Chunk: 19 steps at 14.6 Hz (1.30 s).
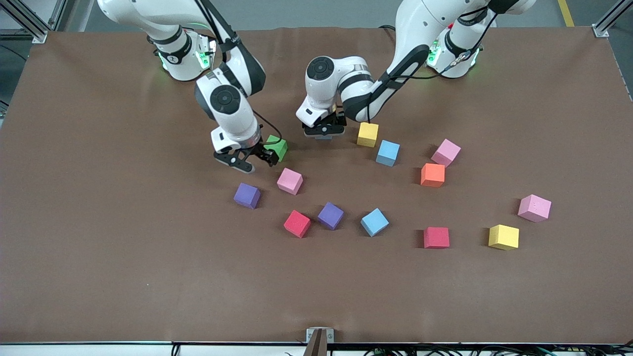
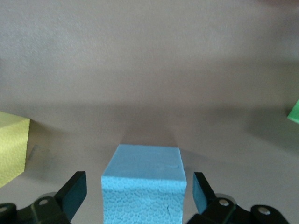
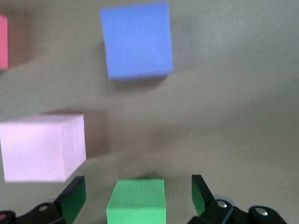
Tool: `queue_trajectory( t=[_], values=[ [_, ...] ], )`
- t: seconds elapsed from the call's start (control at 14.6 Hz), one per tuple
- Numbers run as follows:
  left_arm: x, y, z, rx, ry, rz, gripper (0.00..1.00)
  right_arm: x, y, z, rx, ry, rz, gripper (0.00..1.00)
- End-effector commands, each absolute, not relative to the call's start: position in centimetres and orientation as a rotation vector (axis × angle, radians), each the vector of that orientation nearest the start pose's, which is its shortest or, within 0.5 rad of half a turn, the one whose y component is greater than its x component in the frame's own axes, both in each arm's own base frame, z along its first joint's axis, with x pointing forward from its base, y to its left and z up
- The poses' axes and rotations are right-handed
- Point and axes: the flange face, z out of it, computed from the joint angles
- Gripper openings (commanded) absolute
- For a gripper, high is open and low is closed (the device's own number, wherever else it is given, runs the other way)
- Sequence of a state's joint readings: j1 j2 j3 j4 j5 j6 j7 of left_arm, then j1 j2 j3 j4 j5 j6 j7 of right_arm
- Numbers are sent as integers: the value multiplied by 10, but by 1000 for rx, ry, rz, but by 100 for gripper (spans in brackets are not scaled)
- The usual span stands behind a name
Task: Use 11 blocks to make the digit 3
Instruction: 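Grasp the green block with the right gripper, then release the light blue block and grasp the yellow block with the left gripper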
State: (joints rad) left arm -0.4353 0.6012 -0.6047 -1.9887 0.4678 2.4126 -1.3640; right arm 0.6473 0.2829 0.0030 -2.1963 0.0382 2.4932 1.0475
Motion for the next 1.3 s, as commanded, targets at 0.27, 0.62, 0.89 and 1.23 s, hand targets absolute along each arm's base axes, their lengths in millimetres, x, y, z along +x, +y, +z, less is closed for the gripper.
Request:
queue_trajectory(
  t=[0.27, 0.62, 0.89, 1.23],
  values=[
    [321, -506, 270, -3076, -123, -139, 100, 412, 341, 258, -3051, 647, 21, 100],
    [355, -464, 319, -3070, -243, -265, 100, 401, 338, 244, -3042, 633, 2, 100],
    [388, -407, 315, -3051, -316, -200, 97, 390, 350, 240, -3018, 627, -28, 100],
    [403, -382, 299, -3058, 9, -113, 88, 382, 359, 228, -3024, 600, -29, 100]
  ],
)
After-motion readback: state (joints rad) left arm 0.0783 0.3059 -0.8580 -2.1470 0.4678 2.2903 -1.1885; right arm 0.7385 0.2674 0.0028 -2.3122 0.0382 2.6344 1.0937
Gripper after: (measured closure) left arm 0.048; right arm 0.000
